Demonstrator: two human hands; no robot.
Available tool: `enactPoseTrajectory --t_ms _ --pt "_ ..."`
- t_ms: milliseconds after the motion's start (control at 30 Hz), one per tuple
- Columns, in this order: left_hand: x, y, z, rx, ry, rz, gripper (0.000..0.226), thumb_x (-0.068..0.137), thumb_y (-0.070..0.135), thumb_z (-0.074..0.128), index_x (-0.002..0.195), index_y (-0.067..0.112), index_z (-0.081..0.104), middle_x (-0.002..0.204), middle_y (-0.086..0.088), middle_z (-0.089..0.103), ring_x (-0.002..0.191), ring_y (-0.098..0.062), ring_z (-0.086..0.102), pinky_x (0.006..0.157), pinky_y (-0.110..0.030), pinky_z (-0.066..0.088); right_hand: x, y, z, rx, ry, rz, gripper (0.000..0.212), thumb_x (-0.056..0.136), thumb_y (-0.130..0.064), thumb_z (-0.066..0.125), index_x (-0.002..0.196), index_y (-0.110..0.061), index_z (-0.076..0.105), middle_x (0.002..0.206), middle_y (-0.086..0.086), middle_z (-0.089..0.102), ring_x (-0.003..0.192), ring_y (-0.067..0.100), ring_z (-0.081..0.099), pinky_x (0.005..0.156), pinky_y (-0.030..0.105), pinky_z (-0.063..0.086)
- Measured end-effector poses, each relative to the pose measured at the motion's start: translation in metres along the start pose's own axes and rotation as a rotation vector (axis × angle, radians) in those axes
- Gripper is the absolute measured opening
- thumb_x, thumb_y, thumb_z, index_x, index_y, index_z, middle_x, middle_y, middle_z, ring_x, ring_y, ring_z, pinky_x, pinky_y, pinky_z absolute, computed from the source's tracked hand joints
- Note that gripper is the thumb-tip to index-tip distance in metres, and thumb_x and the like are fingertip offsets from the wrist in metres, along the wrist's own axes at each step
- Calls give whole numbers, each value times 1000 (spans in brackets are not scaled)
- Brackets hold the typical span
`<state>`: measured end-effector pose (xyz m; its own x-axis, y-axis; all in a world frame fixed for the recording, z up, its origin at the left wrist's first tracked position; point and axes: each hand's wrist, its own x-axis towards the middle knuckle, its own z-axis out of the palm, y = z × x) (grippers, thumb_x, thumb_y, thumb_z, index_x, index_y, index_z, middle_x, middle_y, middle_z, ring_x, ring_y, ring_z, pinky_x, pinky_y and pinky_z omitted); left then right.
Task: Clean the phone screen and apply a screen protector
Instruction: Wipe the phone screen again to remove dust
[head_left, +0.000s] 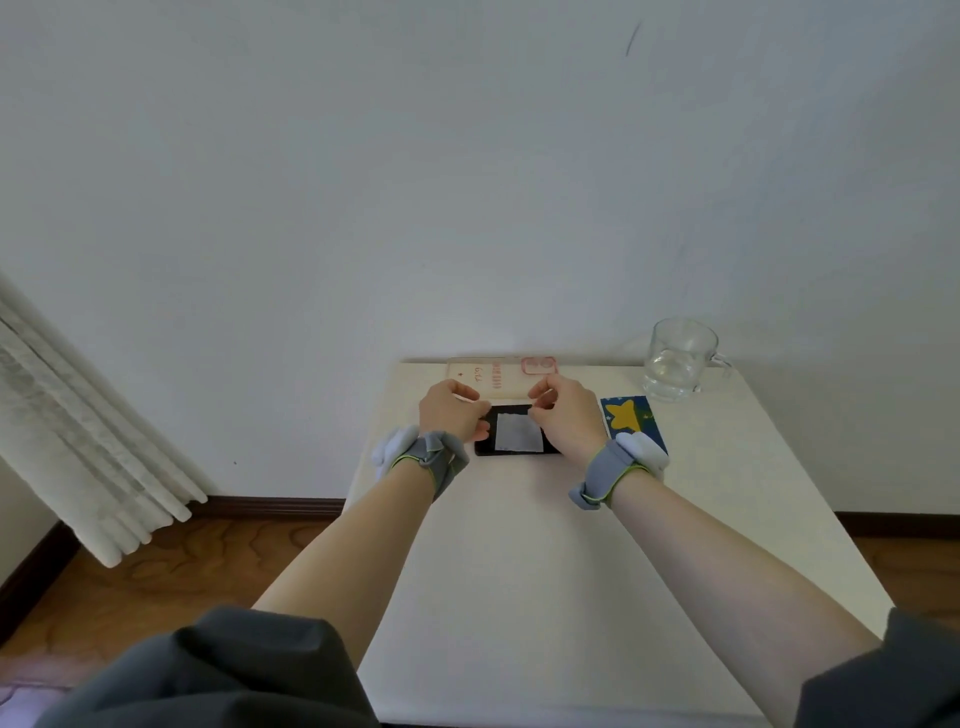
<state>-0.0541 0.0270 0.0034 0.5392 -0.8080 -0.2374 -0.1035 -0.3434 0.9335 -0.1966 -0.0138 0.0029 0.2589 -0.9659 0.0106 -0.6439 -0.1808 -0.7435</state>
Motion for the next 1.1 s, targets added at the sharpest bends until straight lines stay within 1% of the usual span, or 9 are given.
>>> enactPoseTrajectory --t_ms 67,133,233,333,400,533,667,900,1100 --pt "2 -3 -2 121 62 94 10 83 3 58 91 9 58 88 -12 68 67 -23 66 68 -37 60 -2 4 1 -242 12 -93 27 91 -15 54 117 -21 60 124 1 60 119 27 47 96 37 35" --pt "3 -9 -7 302 92 227 17 80 5 56 93 14 61 93 -5 69 80 -23 65 78 -35 55 -5 5 2 -362 39 -194 31 93 -17 48 122 -26 58 133 -5 55 124 23 41 98 36 27" --pt "2 -16 -14 513 9 391 27 79 11 59 104 20 62 110 2 62 91 -17 56 82 -28 44 -10 8 2 -433 -22 -365 32 95 -19 45 119 -27 62 136 -11 55 128 17 41 99 34 21" --pt "-2 -20 -17 751 -18 521 38 78 22 60 116 26 58 125 7 52 114 -16 46 96 -30 31 -14 15 3 -572 -98 -532 34 96 -22 41 119 -25 65 137 -10 55 132 19 41 103 35 17" --pt "-6 -23 -17 849 -20 547 47 78 29 60 124 29 53 132 12 48 123 -14 39 102 -31 22 -18 18 3 -591 -106 -591 41 94 -27 33 120 -23 64 136 -8 57 134 22 41 103 35 15" --pt "-11 -30 -18 985 -115 497 72 76 46 64 140 31 36 146 12 38 138 -11 22 114 -36 8 -23 24 0 -690 -211 -593 56 93 -38 12 135 -33 49 148 -14 42 143 16 26 109 34 11" --pt "-7 -30 -19 1026 -198 439 95 69 61 69 146 30 23 151 10 30 143 -10 11 117 -41 -1 -27 24 -4 -728 -318 -561 42 103 -34 23 143 -37 36 155 -18 27 147 13 13 116 38 5" --pt "9 -30 -20 962 -226 425 88 67 56 73 142 36 33 148 8 37 143 -6 11 115 -39 -5 -25 24 -1 -743 -385 -480 47 102 -42 14 149 -38 17 159 -17 11 149 13 0 118 47 0" --pt "11 -30 -23 908 -249 418 84 71 51 73 143 35 32 148 11 38 143 -6 12 115 -41 -6 -20 10 15 -720 -374 -431 49 102 -42 13 150 -32 16 159 -14 12 149 15 -3 117 49 -1"
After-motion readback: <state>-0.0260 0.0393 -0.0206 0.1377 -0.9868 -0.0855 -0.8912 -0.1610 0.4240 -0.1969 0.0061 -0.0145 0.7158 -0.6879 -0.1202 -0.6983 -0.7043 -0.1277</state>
